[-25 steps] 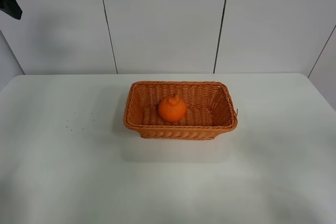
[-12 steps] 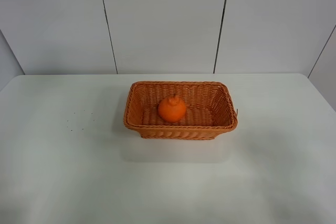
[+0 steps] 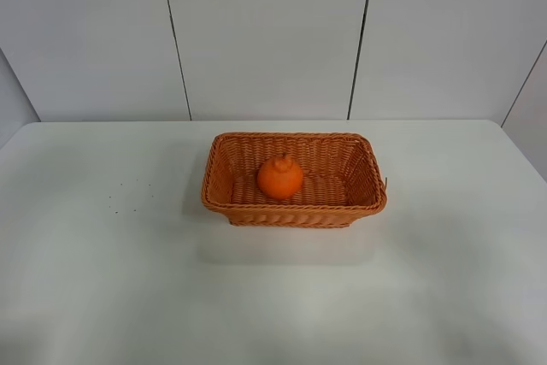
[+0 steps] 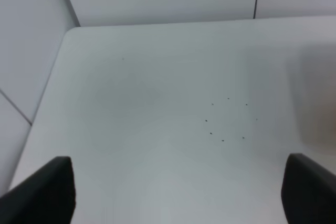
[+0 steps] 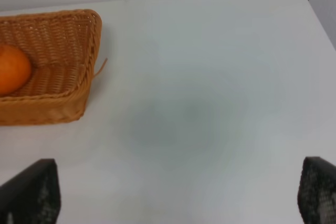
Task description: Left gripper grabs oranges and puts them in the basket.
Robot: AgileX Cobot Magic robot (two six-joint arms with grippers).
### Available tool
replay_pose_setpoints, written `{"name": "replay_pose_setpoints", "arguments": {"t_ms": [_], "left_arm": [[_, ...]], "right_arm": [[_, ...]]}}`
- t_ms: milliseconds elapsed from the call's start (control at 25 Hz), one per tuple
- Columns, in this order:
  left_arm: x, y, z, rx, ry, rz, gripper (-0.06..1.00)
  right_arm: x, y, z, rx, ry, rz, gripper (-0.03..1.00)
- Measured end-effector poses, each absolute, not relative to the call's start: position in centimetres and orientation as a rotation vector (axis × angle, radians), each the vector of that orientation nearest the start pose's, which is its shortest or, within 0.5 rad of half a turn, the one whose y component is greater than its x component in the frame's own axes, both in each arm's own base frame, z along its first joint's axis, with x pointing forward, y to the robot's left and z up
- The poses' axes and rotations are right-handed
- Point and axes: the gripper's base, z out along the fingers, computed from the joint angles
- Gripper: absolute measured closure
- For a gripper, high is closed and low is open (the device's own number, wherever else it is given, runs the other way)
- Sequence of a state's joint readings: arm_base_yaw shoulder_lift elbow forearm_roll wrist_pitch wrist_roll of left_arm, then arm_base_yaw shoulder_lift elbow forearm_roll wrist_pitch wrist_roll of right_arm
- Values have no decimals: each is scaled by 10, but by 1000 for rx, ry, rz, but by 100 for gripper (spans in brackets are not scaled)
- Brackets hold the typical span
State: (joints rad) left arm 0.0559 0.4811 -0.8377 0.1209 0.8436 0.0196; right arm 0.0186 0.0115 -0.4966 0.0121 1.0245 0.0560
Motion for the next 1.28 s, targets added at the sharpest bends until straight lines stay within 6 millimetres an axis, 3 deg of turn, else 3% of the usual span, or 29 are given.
{"name": "replay_pose_setpoints", "arguments": {"t_ms": [440, 840, 1040, 1280], "left_arm": [[19, 10, 350, -71, 1983, 168, 5], [14, 9, 338, -165, 2055, 94, 5], [19, 8, 316, -169, 2125, 75, 5], [4, 10, 296, -174, 2091, 106, 5]], "right_arm": [[-1, 1, 279, 38, 2023, 62, 27], [-1, 1, 279, 38, 2023, 62, 27], [-1, 1, 279, 38, 2023, 62, 27], [-1, 1, 279, 38, 2023, 62, 27]]}}
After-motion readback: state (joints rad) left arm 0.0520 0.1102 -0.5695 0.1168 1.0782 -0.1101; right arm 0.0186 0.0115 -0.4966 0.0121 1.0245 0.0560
